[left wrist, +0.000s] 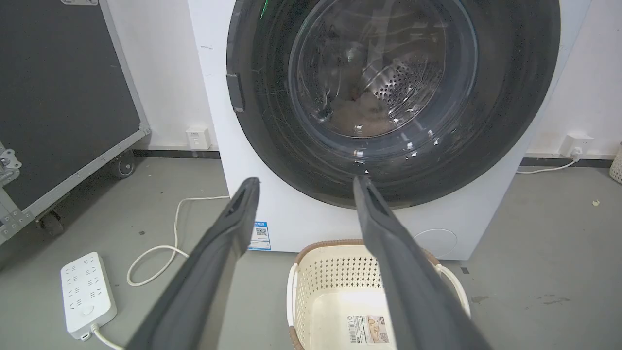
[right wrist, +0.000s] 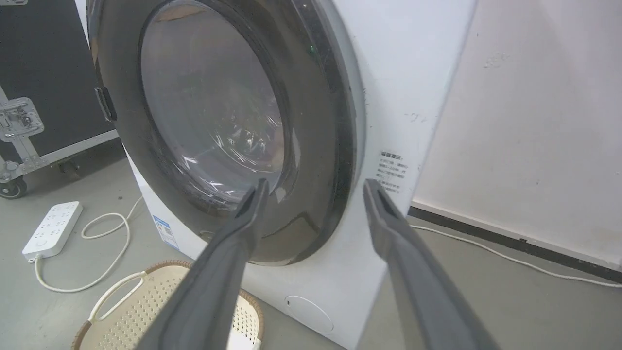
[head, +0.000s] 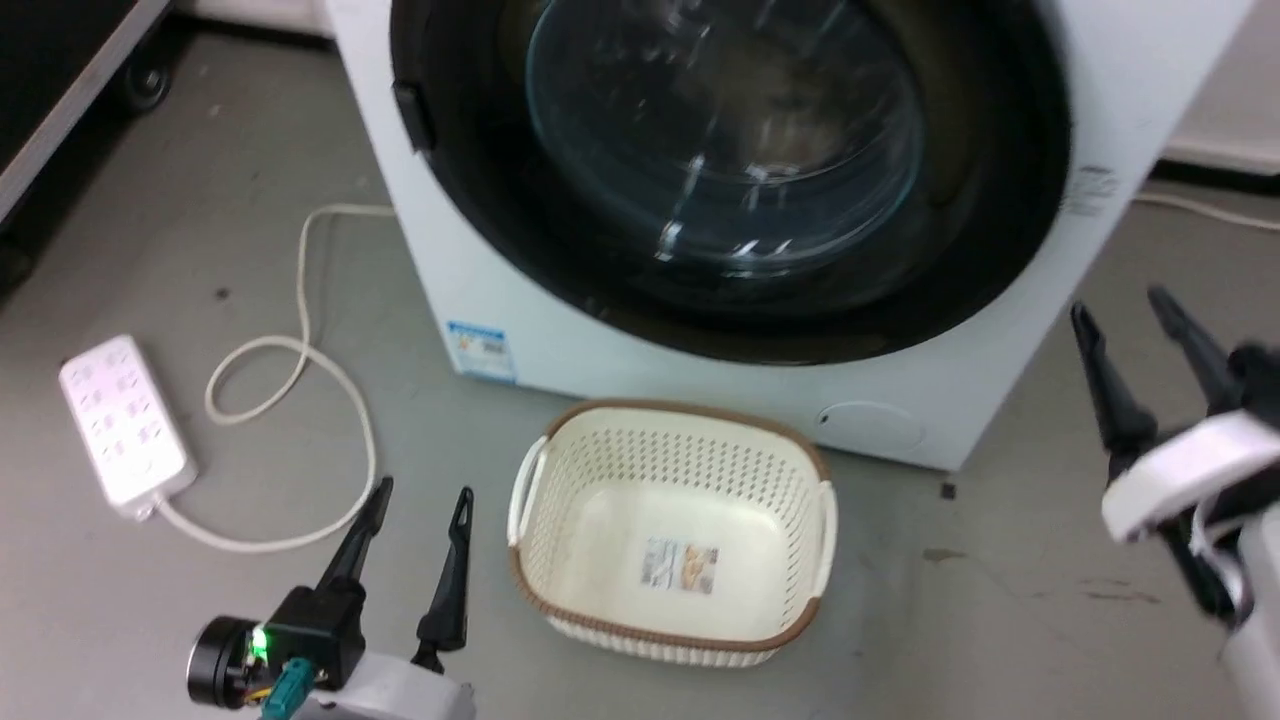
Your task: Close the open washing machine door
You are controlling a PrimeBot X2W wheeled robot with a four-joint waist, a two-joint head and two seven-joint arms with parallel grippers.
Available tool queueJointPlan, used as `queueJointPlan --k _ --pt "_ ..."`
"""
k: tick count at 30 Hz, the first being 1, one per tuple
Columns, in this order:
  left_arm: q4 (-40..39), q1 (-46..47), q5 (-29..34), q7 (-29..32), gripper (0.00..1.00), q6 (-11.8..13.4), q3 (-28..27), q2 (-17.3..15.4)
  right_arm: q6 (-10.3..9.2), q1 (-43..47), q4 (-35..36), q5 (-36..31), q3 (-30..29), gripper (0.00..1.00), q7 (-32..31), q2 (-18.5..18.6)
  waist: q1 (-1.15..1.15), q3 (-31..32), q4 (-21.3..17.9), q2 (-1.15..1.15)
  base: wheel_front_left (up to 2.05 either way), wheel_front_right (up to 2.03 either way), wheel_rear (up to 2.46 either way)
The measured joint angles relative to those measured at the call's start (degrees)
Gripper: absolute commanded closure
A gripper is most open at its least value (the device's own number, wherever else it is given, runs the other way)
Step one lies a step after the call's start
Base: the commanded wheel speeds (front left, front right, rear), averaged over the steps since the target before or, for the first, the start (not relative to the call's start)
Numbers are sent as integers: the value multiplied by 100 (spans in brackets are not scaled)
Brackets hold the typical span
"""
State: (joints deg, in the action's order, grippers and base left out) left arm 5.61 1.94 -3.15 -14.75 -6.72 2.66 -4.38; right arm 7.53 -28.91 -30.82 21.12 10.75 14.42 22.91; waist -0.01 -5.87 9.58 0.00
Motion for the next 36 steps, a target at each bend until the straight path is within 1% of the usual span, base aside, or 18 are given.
queueJointPlan --k 2,4,10,12,14,18,25,26,36 --pt "45 -90 -12 0 0 0 -4 0 0 413 377 -257 -129 0 30 -97 0 135 -116 0 0 0 0" --pt "134 -172 -44 0 0 -2 1 -4 0 790 710 -532 -346 0 33 -286 0 255 -230 0 0 0 0" --pt "257 -315 -93 0 0 -13 3 -21 0 1825 1667 -1223 -1279 0 33 -1220 0 527 -511 0 0 0 0" --pt "292 -319 -110 0 0 -35 26 -20 0 2191 1923 -1429 -1462 0 33 -1525 0 594 -556 0 0 0 0" --pt "314 -319 -119 0 0 -45 44 -20 0 2532 2129 -1610 -1529 0 33 -1717 0 635 -579 0 0 0 0" --pt "349 -319 -192 0 0 -49 36 -20 0 3000 2372 -1811 -1604 0 32 -1907 0 680 -611 0 0 0 0" --pt "457 -320 -225 0 0 -49 32 -8 0 3414 2420 -2045 -1512 0 32 -1964 1 735 -613 0 0 0 0" --pt "461 -319 -231 9 100 -48 36 -7 1 3428 2410 -2053 -1507 100 31 -1968 1 738 -611 0 0 0 0" --pt "431 -318 -230 70 100 -32 29 -2 1 3420 2416 -2059 -1497 100 -38 -1967 1 731 -631 0 0 0 0"
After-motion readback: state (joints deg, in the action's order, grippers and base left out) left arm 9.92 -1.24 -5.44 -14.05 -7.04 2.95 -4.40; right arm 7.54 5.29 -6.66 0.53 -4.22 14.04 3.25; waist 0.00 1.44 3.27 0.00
